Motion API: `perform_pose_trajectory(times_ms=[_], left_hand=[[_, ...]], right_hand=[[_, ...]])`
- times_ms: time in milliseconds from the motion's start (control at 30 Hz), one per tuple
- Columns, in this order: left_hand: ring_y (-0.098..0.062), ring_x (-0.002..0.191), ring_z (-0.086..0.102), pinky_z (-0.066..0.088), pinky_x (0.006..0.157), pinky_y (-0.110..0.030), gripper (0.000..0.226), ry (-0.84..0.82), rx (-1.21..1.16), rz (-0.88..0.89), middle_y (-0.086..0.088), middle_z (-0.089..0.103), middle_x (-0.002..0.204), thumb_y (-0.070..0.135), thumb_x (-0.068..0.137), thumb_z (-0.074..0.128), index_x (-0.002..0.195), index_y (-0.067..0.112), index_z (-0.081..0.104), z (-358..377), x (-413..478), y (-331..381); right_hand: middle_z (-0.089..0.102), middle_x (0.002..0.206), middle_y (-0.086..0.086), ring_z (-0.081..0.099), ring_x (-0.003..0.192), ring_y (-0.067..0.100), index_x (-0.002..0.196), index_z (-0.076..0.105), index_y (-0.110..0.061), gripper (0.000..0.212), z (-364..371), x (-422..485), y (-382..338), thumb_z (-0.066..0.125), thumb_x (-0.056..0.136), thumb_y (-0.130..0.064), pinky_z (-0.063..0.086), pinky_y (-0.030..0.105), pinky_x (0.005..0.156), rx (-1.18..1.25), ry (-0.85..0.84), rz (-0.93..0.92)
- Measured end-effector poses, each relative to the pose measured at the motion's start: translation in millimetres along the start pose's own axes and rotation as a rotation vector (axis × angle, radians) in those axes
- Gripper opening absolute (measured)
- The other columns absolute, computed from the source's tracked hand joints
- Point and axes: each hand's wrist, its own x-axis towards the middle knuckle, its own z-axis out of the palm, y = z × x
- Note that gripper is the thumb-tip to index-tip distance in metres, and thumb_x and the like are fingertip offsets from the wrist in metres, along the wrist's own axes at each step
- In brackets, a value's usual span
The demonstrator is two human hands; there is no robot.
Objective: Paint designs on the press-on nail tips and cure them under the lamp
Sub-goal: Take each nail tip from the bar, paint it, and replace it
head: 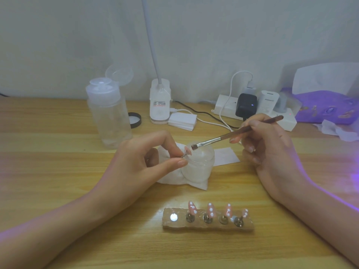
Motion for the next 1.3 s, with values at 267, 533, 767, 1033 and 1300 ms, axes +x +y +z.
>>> perform_pose_trajectory(times_ms=[267, 533, 767, 1033, 1300], left_hand=[[-0.005, 0.044, 0.029, 0.024, 0.047, -0.014, 0.024, 0.008, -0.013, 0.001, 0.009, 0.033, 0.046, 0.047, 0.075, 0.069, 0.075, 0.024, 0.062, 1.1, 0.8, 1.2], [-0.005, 0.043, 0.030, 0.026, 0.048, -0.012, 0.023, 0.004, -0.019, 0.010, 0.014, 0.036, 0.045, 0.046, 0.076, 0.069, 0.075, 0.025, 0.063, 0.8, -0.1, 1.2], [-0.004, 0.045, 0.031, 0.027, 0.048, -0.013, 0.022, 0.007, 0.011, 0.032, 0.011, 0.037, 0.047, 0.046, 0.078, 0.069, 0.076, 0.025, 0.064, 0.6, 0.0, -0.1], [-0.002, 0.047, 0.032, 0.027, 0.050, -0.009, 0.021, 0.019, 0.059, 0.087, 0.023, 0.043, 0.054, 0.041, 0.081, 0.067, 0.078, 0.020, 0.065, 1.0, 0.3, 1.0], [-0.006, 0.049, 0.037, 0.030, 0.053, -0.010, 0.011, 0.038, 0.065, 0.070, 0.011, 0.051, 0.067, 0.037, 0.082, 0.069, 0.078, 0.028, 0.063, 1.2, 1.9, -3.1]], right_hand=[[0.069, 0.065, 0.005, 0.040, 0.052, 0.008, 0.074, 0.055, -0.023, 0.019, 0.1, 0.7, -0.2, 0.050, 0.091, -0.020, 0.028, 0.016, 0.040, 0.019, 0.000, -0.003], [0.069, 0.066, 0.005, 0.041, 0.052, 0.008, 0.076, 0.055, -0.022, 0.019, -0.5, 0.7, 1.0, 0.049, 0.093, -0.020, 0.027, 0.017, 0.041, 0.009, -0.013, -0.003], [0.069, 0.065, 0.007, 0.041, 0.051, 0.007, 0.075, 0.057, -0.022, 0.023, -1.2, 1.1, 2.8, 0.048, 0.095, -0.015, 0.029, 0.016, 0.040, -0.005, -0.007, 0.002], [0.068, 0.065, 0.007, 0.041, 0.052, 0.008, 0.073, 0.057, -0.023, 0.027, -1.4, 1.3, 2.6, 0.047, 0.096, -0.015, 0.027, 0.017, 0.040, -0.014, 0.000, 0.014], [0.069, 0.065, 0.006, 0.043, 0.051, 0.007, 0.077, 0.055, -0.020, 0.024, -0.8, 1.1, 2.5, 0.046, 0.099, -0.015, 0.029, 0.016, 0.041, -0.023, -0.015, 0.006]])
